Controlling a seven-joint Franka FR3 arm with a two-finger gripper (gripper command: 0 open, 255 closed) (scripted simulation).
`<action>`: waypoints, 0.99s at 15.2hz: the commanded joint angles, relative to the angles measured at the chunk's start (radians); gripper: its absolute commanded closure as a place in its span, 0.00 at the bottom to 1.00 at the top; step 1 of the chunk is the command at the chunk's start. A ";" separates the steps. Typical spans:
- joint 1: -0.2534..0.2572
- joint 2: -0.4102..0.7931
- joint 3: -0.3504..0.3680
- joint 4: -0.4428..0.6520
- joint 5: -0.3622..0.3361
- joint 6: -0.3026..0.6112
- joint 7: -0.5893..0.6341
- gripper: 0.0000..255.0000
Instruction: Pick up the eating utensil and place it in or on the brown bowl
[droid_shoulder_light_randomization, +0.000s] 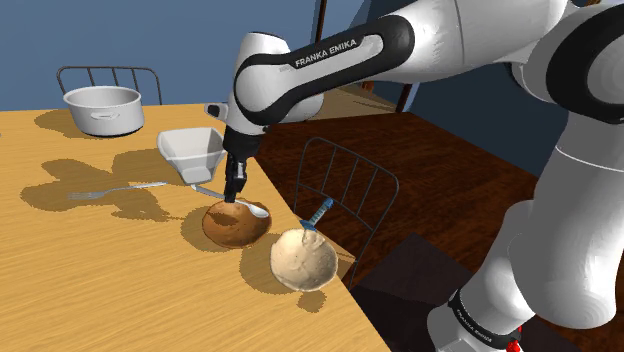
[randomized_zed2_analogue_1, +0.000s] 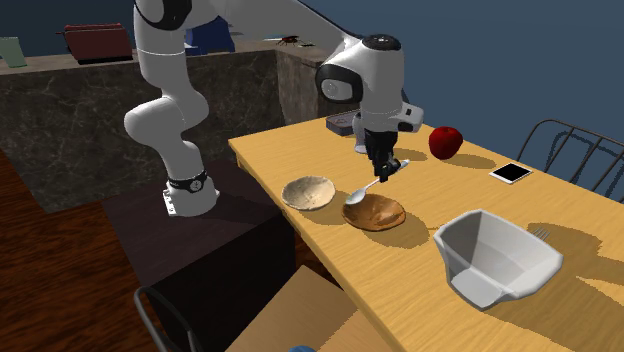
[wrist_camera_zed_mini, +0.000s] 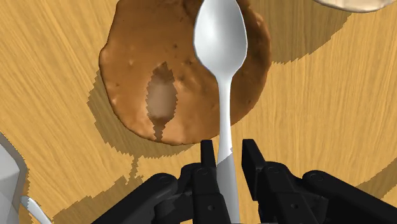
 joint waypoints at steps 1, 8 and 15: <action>-0.013 0.027 -0.008 0.023 0.000 -0.001 -0.023 1.00; -0.011 0.072 -0.005 -0.013 0.010 0.078 -0.044 1.00; -0.010 0.126 -0.002 -0.038 0.021 0.155 -0.066 1.00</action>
